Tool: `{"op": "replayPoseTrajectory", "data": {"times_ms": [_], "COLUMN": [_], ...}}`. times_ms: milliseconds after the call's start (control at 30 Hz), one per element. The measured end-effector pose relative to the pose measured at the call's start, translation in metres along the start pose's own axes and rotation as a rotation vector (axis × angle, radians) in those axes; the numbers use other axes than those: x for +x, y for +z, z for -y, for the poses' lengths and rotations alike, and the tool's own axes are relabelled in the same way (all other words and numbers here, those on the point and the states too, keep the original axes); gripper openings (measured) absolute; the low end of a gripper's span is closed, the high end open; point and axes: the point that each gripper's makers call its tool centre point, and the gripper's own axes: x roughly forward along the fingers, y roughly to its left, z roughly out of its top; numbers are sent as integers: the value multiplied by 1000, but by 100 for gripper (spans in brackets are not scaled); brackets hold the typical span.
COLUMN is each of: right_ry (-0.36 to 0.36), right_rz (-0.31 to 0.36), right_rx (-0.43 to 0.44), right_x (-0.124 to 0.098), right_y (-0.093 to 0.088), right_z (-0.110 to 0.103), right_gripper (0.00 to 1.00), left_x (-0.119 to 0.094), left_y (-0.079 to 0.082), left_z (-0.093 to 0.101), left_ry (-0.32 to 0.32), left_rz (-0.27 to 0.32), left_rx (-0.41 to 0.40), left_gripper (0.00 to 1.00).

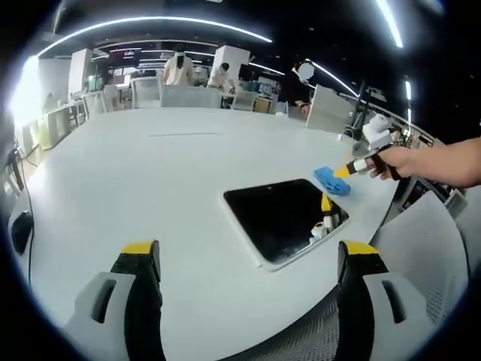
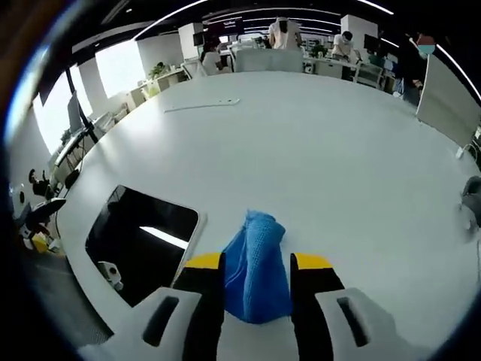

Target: Wipe the mirror surface with the cleaning cloth until all visible marks leave the cleaned area.

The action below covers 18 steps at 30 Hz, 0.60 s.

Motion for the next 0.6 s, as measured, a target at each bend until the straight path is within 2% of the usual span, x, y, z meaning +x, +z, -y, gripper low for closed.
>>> {"op": "replayPoseTrajectory", "data": {"times_ms": [67,267,467,600], "right_ry": [1,-28,-70,-89], "right_rz": [1,-22,-55,-55], "right_rx": [2,18,-34,-49], "right_x": [3,15,23,23], "right_y": [2,-5,-15,-17], "right_z": [-3,-5,-7,-7], "right_gripper": [24,19,13,8], "left_x": [0,0,0,1], "left_y": [0,-2,-3,-4], "left_z": [0,-1,-2,-1], "left_ry": [1,5,6,3], "left_rz": [-1,-9,-17,-21], "left_rx": [-1,1,-1,1], "left_gripper": [98,97,97,97]}}
